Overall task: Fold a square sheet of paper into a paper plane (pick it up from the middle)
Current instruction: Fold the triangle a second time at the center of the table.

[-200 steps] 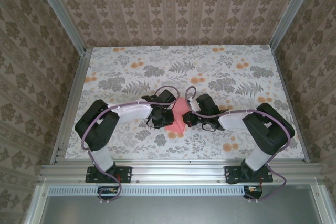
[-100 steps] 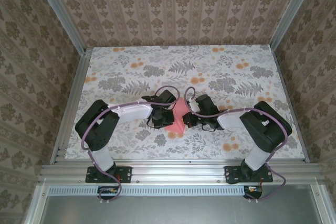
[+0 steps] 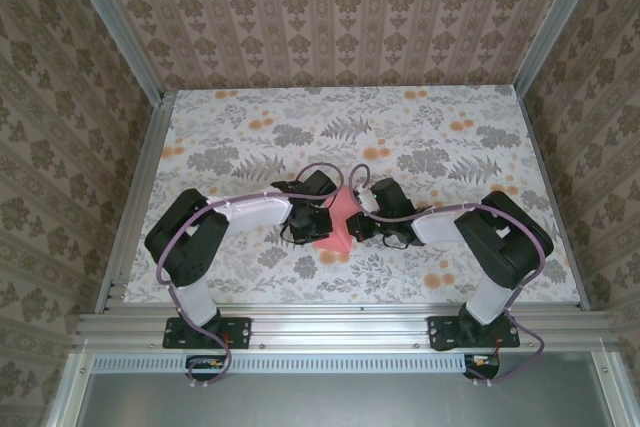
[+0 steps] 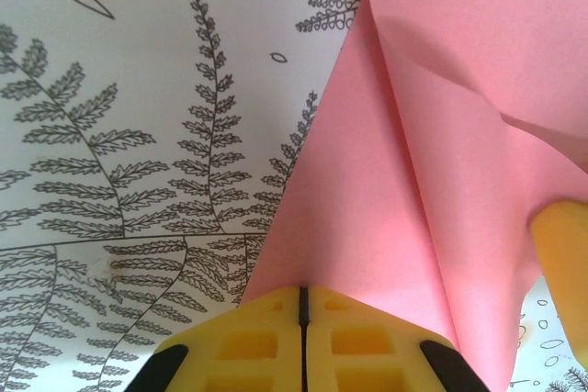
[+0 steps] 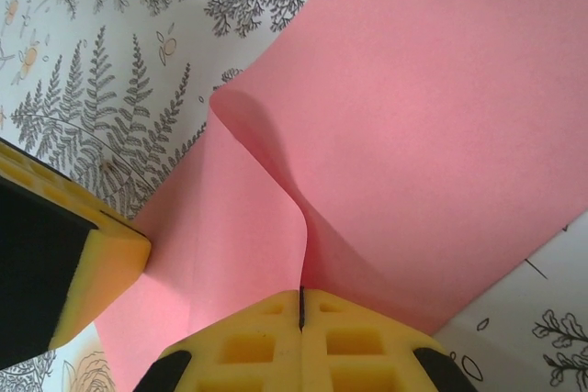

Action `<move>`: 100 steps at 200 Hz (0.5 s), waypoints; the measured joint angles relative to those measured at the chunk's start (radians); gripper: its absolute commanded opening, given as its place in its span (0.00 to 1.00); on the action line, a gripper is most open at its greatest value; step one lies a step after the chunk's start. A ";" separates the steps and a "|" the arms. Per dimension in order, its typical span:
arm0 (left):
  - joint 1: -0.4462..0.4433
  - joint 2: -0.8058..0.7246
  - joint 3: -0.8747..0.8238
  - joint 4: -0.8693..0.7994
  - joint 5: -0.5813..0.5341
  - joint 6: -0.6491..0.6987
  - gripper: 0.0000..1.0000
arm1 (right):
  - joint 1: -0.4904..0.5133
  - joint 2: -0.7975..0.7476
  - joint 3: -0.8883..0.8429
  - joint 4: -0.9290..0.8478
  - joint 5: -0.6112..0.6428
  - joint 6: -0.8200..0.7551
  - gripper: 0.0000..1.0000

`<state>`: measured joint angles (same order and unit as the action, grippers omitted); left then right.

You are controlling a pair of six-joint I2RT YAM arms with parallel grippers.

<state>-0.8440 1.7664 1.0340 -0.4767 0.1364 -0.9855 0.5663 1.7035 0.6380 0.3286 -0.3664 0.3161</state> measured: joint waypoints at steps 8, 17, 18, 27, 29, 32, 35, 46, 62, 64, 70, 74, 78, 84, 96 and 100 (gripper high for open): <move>0.000 0.000 0.000 0.000 0.000 0.000 0.08 | 0.000 0.000 0.001 -0.001 0.000 -0.001 0.05; 0.000 0.000 0.000 -0.001 -0.002 0.000 0.07 | 0.000 0.000 0.003 -0.005 0.001 -0.003 0.05; 0.000 0.000 0.000 -0.001 -0.002 0.000 0.07 | 0.000 0.000 0.003 -0.005 0.001 -0.003 0.05; 0.000 0.000 0.000 -0.002 -0.003 0.001 0.08 | 0.000 0.000 0.003 -0.006 0.002 -0.003 0.05; 0.000 0.000 0.001 -0.002 -0.003 0.001 0.08 | 0.000 0.000 0.003 -0.006 0.002 -0.003 0.05; 0.000 0.000 0.001 -0.003 -0.003 0.001 0.07 | 0.000 0.000 0.003 -0.006 0.003 -0.003 0.05; 0.000 0.000 0.001 -0.003 -0.003 0.001 0.08 | 0.000 0.000 0.003 -0.006 0.003 -0.003 0.05; 0.000 0.000 0.001 -0.003 -0.003 0.002 0.08 | 0.000 0.000 0.003 -0.006 0.005 -0.003 0.05; 0.000 0.000 0.001 -0.003 -0.003 0.003 0.07 | 0.000 0.000 0.003 -0.007 0.008 -0.003 0.05; 0.000 0.000 0.001 -0.003 -0.003 0.003 0.07 | 0.000 0.000 0.003 -0.007 0.008 -0.003 0.05; 0.000 0.000 0.001 -0.003 -0.003 0.004 0.08 | 0.000 0.000 0.003 -0.007 0.008 -0.003 0.05; 0.000 0.000 0.001 -0.003 -0.003 0.004 0.07 | 0.000 0.000 0.003 -0.007 0.009 -0.003 0.05; 0.000 0.000 0.001 -0.003 -0.003 0.004 0.07 | 0.000 0.000 0.003 -0.007 0.009 -0.003 0.05; 0.000 0.000 0.001 -0.003 -0.003 0.004 0.07 | 0.000 0.000 0.003 -0.007 0.011 -0.003 0.05; 0.000 0.000 0.001 -0.003 -0.003 0.004 0.08 | 0.000 0.000 0.003 -0.008 0.014 -0.003 0.05; 0.000 0.000 0.001 -0.003 -0.003 0.004 0.08 | 0.000 -0.001 0.003 -0.008 0.015 -0.003 0.05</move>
<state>-0.8440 1.7668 1.0351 -0.4797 0.1329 -0.9817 0.5667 1.7027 0.6407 0.3210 -0.3511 0.3130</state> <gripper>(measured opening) 0.078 0.054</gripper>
